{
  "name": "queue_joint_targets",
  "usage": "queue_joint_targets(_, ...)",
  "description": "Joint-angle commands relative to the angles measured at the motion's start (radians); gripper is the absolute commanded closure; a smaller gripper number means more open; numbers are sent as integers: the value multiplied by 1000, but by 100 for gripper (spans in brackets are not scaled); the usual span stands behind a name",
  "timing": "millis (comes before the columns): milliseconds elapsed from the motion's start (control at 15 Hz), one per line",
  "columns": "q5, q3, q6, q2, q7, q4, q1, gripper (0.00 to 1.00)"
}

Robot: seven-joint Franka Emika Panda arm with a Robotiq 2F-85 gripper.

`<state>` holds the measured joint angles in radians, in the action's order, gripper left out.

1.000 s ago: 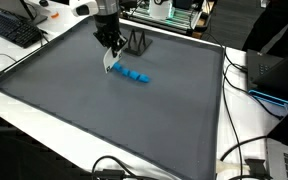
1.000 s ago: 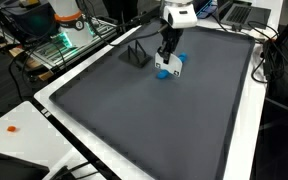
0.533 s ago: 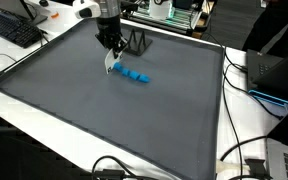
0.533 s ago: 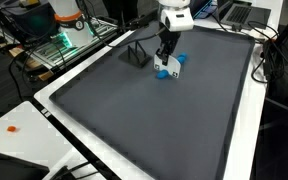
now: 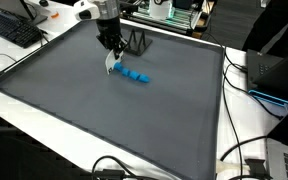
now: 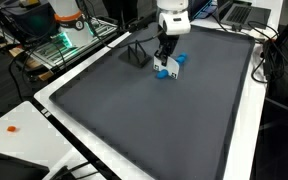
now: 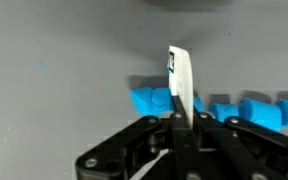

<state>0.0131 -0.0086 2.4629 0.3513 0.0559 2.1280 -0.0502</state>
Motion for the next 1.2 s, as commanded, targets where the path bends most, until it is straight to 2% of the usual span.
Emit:
queue_joint_targets(0, -66, 19, -12, -3, 17, 20, 21, 99)
queue_joint_targets(733, -101, 10, -33, -74, 69, 54, 21, 99)
queue_joint_targets(1000, -178, 29, -19, -154, 47, 99, 33, 99)
queue_joint_targets(1133, -230, 33, -25, -206, 78, 123, 30, 99)
